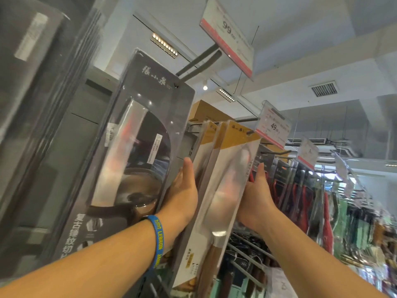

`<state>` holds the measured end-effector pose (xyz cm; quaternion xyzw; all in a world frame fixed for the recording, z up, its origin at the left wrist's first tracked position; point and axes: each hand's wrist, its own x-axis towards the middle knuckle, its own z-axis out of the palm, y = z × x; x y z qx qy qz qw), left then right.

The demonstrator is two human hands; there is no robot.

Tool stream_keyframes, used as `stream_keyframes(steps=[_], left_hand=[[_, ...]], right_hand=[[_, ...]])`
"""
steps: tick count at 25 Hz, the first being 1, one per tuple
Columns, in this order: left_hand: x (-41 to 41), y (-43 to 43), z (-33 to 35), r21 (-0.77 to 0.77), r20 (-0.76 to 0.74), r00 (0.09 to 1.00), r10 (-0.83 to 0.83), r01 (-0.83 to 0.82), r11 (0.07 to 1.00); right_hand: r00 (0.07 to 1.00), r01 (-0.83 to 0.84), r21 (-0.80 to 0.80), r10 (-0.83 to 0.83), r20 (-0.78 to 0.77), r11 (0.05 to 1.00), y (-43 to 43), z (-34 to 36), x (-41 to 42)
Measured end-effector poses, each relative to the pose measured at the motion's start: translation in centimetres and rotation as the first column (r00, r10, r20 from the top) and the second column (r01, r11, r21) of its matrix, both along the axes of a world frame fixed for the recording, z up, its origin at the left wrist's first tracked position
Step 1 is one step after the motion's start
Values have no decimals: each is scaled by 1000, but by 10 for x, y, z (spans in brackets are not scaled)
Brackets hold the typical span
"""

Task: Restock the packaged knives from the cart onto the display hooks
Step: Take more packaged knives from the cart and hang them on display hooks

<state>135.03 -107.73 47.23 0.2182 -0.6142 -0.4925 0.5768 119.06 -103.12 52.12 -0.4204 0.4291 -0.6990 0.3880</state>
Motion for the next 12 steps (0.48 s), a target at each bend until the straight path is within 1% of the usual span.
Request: stream_keyframes(steps=[4, 6, 12], left_hand=[[-5, 2, -5, -37, 52, 997, -49, 51, 998], [-8, 4, -5, -57, 50, 998, -44, 47, 997], [-8, 2, -5, -119, 75, 997, 9, 0, 993]], right_hand=[[996, -87, 1, 87, 12, 996, -11, -2, 0], [994, -104, 8, 104, -15, 995, -13, -3, -3], [999, -42, -51, 40, -31, 998, -21, -5, -17]])
